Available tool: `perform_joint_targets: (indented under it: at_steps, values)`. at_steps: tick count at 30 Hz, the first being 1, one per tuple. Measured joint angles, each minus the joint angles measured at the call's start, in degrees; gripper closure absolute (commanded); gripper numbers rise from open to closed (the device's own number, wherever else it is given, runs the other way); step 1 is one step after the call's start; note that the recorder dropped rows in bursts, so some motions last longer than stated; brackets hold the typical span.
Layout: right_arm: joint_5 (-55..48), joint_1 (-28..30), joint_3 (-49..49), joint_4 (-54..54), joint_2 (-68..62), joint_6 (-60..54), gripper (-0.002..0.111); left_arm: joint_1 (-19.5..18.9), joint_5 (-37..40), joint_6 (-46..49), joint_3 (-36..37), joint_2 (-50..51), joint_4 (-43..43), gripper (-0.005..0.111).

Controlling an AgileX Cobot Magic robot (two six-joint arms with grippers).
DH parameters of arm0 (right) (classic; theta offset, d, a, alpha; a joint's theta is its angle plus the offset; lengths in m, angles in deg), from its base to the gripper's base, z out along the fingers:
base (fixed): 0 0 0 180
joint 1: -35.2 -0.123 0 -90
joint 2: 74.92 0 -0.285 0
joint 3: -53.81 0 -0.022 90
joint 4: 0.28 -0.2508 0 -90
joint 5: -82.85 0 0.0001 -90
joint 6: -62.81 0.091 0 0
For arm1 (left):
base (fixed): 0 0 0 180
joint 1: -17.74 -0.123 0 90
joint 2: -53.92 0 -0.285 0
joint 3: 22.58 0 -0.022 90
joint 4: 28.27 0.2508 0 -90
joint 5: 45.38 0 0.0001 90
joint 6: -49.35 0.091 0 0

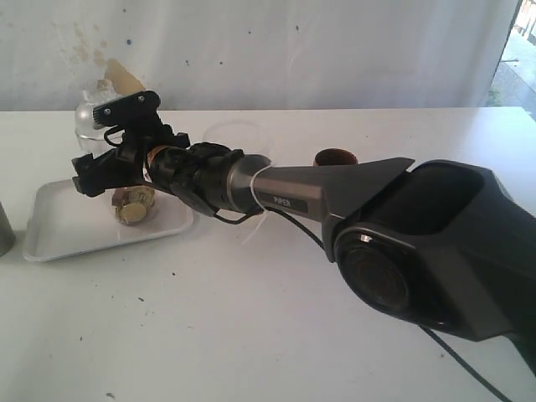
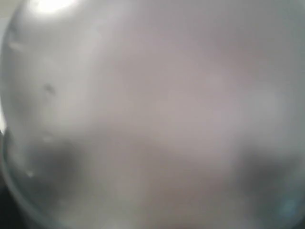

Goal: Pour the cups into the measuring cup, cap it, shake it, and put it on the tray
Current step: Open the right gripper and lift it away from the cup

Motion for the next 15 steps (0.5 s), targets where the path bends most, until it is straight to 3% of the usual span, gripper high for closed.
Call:
perform_joint_targets:
  at_steps: [3,6,15]
  values:
    - [-0.6,0.0,0.0,0.0,0.2,0.1,0.014,0.0,0.0,0.0,0.0,0.0,0.0,0.107]
    - [-1.4,0.0,0.0,0.0,0.3,0.1,0.003,0.0,0.0,0.0,0.0,0.0,0.0,0.107]
    - [-7.6,0.0,0.0,0.1,4.3,-3.9,0.003,0.0,0.0,0.0,0.0,0.0,0.0,0.107]
